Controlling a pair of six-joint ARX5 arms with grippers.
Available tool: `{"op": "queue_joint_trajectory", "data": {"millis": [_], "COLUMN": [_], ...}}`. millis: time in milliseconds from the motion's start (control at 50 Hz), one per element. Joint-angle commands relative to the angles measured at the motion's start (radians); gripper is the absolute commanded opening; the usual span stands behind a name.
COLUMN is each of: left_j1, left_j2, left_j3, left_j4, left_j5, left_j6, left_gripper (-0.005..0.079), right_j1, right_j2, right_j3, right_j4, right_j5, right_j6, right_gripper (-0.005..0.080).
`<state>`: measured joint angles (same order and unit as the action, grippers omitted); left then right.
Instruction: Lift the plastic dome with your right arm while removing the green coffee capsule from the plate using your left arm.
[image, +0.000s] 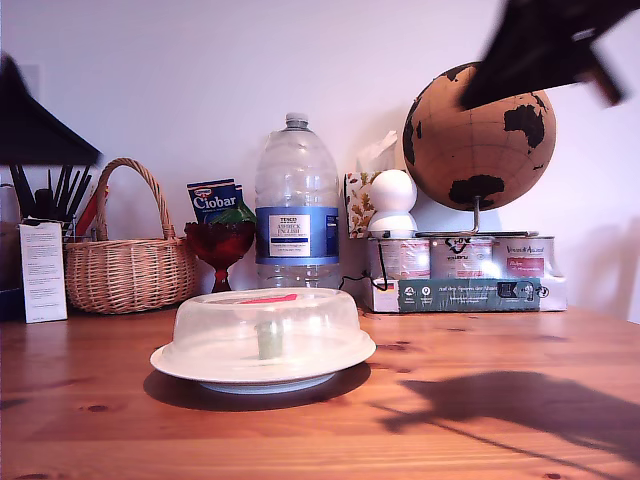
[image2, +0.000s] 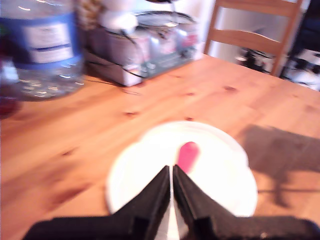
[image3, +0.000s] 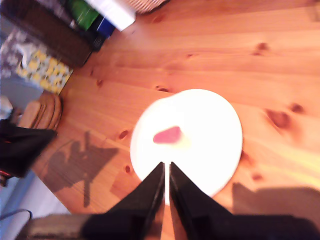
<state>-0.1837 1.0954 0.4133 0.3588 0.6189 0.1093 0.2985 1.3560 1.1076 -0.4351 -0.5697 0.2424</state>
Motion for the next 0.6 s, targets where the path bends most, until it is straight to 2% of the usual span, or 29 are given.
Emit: {"op": "queue_joint_trajectory", "data": {"millis": [0, 320, 580], "left_j1": [-0.022, -0.106, -0.135], "left_j2": [0.05, 0.299, 0.445], "left_j3": [0.024, 0.172, 0.251], "left_j4": [0.037, 0.077, 0.059], "left_j5": [0.002, -0.028, -0.063], "left_j6": [0.01, 0.079, 0.135], "left_gripper": [-0.0021, -0.0021, -0.0021], "right_j1": [0.019, 0.074, 0.118], "right_j2": [0.035, 0.183, 0.296], "right_j3": [0.026, 0.132, 0.238], "right_j4": [0.012, 0.026, 0.026], "right_j5": [-0.006, -0.008, -0.027], "right_j6": [-0.012, -0.011, -0.01], "right_gripper": [-0.0011, -0.0011, -0.0011]}}
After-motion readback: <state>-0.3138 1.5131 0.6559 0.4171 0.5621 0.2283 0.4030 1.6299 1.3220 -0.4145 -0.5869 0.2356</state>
